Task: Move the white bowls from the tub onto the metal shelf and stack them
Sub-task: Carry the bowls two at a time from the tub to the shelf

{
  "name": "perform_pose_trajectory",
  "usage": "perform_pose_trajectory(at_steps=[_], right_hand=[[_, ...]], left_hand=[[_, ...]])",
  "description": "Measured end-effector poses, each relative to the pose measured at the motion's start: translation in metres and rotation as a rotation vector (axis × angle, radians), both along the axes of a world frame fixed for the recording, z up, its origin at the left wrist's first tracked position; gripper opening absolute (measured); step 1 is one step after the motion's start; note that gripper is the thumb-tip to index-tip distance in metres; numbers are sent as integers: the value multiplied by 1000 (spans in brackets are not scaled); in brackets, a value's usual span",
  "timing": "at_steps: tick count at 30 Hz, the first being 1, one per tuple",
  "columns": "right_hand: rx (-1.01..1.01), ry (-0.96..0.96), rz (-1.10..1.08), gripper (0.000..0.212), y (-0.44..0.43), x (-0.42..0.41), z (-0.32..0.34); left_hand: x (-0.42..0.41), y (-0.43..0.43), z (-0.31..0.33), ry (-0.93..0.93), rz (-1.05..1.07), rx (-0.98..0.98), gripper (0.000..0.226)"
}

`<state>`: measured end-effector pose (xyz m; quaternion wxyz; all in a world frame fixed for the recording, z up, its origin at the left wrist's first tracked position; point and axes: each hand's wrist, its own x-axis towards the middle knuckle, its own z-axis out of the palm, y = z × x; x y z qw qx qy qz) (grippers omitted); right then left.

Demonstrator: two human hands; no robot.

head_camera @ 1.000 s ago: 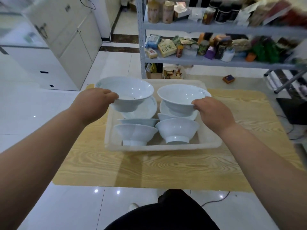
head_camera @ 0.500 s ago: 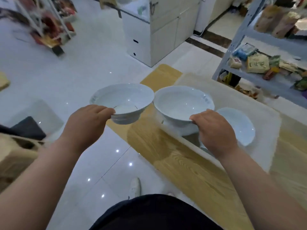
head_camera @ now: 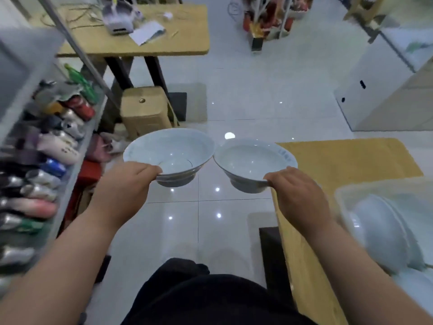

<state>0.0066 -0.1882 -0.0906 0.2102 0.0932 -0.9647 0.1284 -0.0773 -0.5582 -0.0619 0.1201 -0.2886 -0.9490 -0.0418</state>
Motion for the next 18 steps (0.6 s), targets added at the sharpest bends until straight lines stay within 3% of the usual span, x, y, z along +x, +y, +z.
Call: perform_pose_trajectory(at_steps=[10, 16, 18], right_hand=[[76, -39, 329, 37, -172, -149, 8], [108, -30, 503, 35, -277, -224, 27], [108, 8, 577, 36, -309, -249, 33]], left_hand=[[-1, -168, -9, 23, 380, 41, 30], [5, -245, 6, 1, 616, 32, 15], [7, -262, 12, -19, 716, 41, 25]])
